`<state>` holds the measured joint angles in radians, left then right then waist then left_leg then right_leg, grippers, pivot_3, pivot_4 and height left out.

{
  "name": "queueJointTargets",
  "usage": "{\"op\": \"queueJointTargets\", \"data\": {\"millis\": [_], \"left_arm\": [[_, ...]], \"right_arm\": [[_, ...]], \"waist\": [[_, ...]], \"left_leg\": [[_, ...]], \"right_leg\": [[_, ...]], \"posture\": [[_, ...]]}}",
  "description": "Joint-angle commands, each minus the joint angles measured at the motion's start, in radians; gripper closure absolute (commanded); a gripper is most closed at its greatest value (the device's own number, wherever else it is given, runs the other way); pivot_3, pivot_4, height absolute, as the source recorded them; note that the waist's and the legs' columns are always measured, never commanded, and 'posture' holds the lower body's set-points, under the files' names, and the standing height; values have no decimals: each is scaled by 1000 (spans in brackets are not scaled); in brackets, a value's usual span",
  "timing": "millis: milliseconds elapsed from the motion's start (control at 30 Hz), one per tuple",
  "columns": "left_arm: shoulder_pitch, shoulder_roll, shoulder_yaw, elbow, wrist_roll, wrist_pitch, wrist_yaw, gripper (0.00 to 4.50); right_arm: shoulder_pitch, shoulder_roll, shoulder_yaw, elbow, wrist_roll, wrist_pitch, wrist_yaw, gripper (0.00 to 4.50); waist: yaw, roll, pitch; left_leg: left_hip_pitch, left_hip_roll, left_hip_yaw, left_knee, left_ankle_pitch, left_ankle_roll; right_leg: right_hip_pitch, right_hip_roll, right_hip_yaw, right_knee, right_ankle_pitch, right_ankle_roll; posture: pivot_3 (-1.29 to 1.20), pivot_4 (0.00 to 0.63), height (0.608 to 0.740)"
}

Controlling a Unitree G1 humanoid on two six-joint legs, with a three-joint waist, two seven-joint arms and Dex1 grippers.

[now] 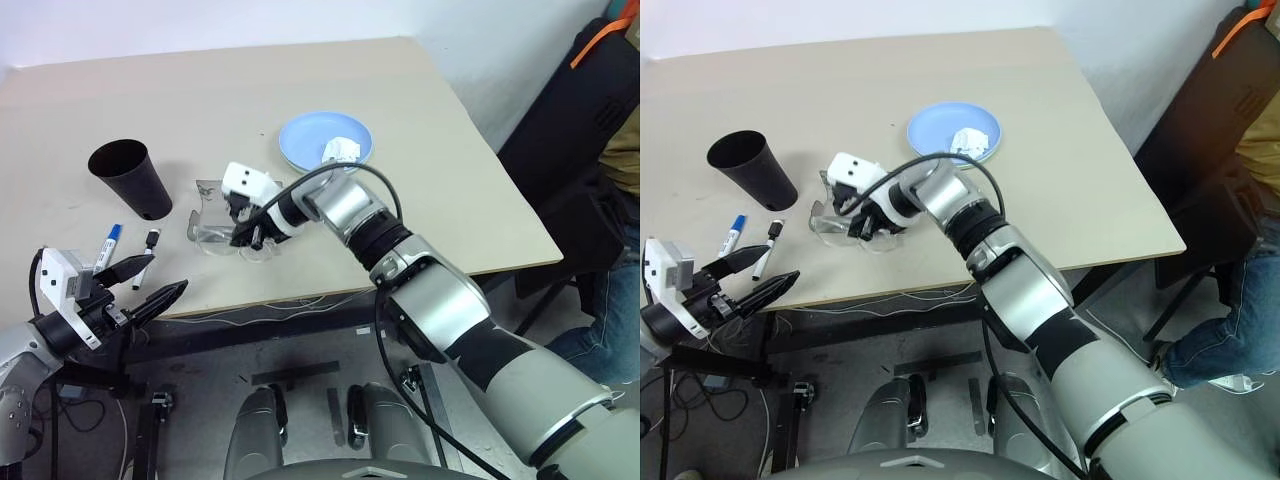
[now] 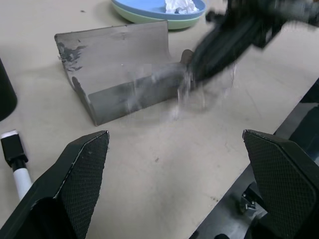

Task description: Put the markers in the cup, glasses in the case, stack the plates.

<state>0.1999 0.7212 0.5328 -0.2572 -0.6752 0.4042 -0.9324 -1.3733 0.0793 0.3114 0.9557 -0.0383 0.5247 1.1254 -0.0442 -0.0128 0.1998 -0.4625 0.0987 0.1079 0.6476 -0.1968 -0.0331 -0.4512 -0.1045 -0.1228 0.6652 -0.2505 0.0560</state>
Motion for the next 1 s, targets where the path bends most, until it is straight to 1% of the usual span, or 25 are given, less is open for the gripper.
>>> {"op": "queueJointTargets", "data": {"millis": [33, 233, 400, 467, 600, 733, 1000], "left_arm": [[1, -2, 9, -21, -4, -13, 2, 0], [-7, -4, 3, -15, -3, -15, 1, 0], [-24, -13, 3, -11, -4, -22, 9, 0], [-22, -16, 6, -13, -3, -22, 9, 0], [-23, -19, 8, -14, -3, -25, 11, 0], [-19, -26, 11, -22, -4, -28, 19, 0], [-1, -37, 22, -46, -9, -30, 32, 0]], "right_arm": [[-53, 0, -45, -2, 36, 8, 17, 4196], [-106, -28, -80, 87, 28, -54, -11, 4196], [-148, -53, -95, 153, 9, -244, -49, 4196], [-162, -50, -106, 185, 6, -287, -75, 4196], [-174, -29, -123, 234, 2, -365, -115, 4196], [-163, 11, -89, 275, -55, -457, -182, 4196], [-125, 72, -43, 333, -152, -522, -248, 4196]], "waist": [[-1, 0, 0], [0, 0, 0], [0, 0, 0], [-1, 0, 0], [-1, 0, 0], [-1, 0, 0], [0, 0, 0]], "left_leg": [[0, 1, 0, 0, 0, 0], [0, 2, 0, 0, 2, 1], [-1, 2, 1, 0, 0, -1], [-1, 2, 1, 0, 1, -1], [-1, 2, 2, -1, 2, 1], [-1, 2, 3, -1, 2, 1], [-1, 2, 2, 0, 2, 1]], "right_leg": [[0, 1, 0, 0, 0, 0], [-2, 2, 0, 0, 0, -1], [-2, 2, 1, 0, 1, -1], [-2, 2, 1, 0, 1, -1], [-3, 2, 2, 0, 1, -1], [-4, 2, 2, 1, 1, -1], [-4, 2, 2, 1, 1, -1]], "posture": [[0, 150, 706], [0, 150, 706], [0, 150, 706], [0, 150, 706], [0, 150, 706], [0, 150, 706], [0, 150, 706]]}}
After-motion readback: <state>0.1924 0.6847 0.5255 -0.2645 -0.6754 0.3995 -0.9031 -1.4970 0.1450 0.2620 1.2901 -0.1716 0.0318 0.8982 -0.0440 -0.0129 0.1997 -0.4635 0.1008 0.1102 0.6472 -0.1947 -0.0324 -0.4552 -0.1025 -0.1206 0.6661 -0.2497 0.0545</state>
